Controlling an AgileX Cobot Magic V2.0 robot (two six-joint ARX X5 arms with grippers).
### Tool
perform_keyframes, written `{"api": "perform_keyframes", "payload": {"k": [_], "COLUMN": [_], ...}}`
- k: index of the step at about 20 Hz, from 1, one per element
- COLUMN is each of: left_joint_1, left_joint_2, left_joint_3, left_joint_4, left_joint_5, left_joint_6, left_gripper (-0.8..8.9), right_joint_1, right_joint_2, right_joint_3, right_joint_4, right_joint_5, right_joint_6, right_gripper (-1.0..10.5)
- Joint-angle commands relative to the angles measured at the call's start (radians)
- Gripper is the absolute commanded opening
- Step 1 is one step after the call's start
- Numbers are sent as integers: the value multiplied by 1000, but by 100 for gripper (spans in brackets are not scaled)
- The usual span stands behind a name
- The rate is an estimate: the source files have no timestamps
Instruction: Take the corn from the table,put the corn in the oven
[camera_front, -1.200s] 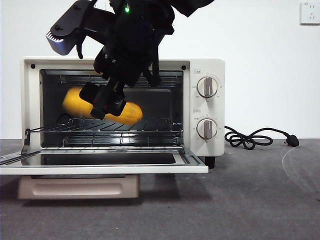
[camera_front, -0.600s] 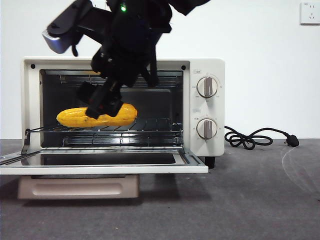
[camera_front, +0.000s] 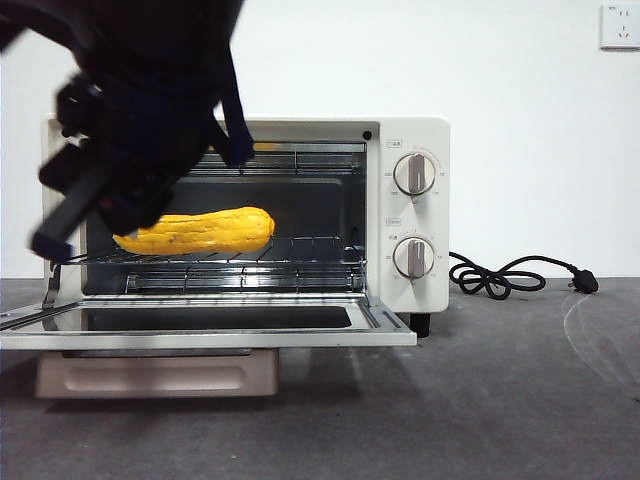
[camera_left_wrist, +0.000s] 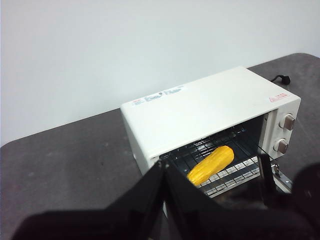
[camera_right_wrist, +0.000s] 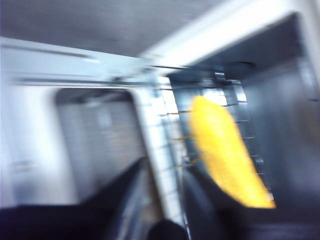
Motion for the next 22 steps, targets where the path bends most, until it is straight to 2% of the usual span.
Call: {"api": "perform_keyframes", "payload": {"k": [1, 4, 9, 10, 12, 15, 18, 20, 22], "left_joint_1": [-11, -10, -7, -1, 25, 100, 220, 324, 443], "left_joint_2": [47, 124, 225, 240, 249, 235, 189, 151, 116], "left_joint_3": [-11, -11, -11, -12, -33, -114, -245, -332, -409], "left_joint_4": [28, 59, 93, 90, 90, 98, 139, 173, 195], "left_joint_5": [0, 0, 54, 76, 125, 211, 310, 443, 632], "left_joint_6": [53, 128, 216, 218, 221, 220, 216, 190, 186], "left_gripper": [-6, -7, -8, -8, -8, -8, -8, -9, -9], "right_joint_1": [33, 64, 52, 39, 8, -80, -215, -320, -426], "right_joint_2": [-59, -148, -343, -384, -452, -534, -580, -585, -583], "right_joint_3": [5, 5, 5, 5, 5, 5, 5, 5, 5], "right_joint_4": [-55, -211, -510, -550, -599, -634, -652, -673, -696], "right_joint_5": [3, -52, -314, -346, -357, -422, -582, -708, -837], "right_joint_6": [85, 157, 379, 409, 451, 477, 504, 503, 492], "right_gripper": [-11, -11, -11, -11, -11, -11, -11, -11, -11]}}
